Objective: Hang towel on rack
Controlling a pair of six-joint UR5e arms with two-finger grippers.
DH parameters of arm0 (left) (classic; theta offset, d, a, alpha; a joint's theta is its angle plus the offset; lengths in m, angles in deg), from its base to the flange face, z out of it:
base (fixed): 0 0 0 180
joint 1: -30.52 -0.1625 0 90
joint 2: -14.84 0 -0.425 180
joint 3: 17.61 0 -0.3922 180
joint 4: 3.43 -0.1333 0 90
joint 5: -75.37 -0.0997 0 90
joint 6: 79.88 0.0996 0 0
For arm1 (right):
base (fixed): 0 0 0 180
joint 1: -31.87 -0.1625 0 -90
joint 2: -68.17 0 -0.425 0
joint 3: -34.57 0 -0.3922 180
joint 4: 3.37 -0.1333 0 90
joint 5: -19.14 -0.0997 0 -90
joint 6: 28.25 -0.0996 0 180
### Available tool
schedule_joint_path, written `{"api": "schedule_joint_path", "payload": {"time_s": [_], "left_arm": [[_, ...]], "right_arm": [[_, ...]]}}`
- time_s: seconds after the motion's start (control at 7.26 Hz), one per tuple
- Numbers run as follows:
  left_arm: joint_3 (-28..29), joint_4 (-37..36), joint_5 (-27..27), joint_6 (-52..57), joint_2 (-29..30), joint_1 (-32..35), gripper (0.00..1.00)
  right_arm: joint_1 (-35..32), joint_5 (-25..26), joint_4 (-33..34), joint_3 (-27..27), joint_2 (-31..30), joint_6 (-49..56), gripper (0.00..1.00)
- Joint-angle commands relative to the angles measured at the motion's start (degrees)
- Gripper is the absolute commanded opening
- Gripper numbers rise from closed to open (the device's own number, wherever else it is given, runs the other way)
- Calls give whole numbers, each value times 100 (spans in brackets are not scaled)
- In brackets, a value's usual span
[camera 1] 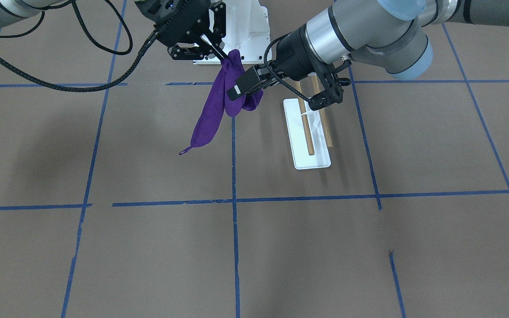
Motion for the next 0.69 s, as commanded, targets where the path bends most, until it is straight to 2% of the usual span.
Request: {"api": "schedule_joint_path", "payload": {"time_s": [0.0, 0.41, 0.55], "left_arm": [[11, 14, -12, -9, 16, -5, 0], [11, 145, -21, 18, -2, 4, 0], [11, 154, -21, 70, -10, 4, 0]], "right_arm": [[30, 0, 0, -3, 8, 4, 0], [30, -9, 0, 14, -1, 4, 0], [30, 0, 0, 23, -1, -5, 48]]}}
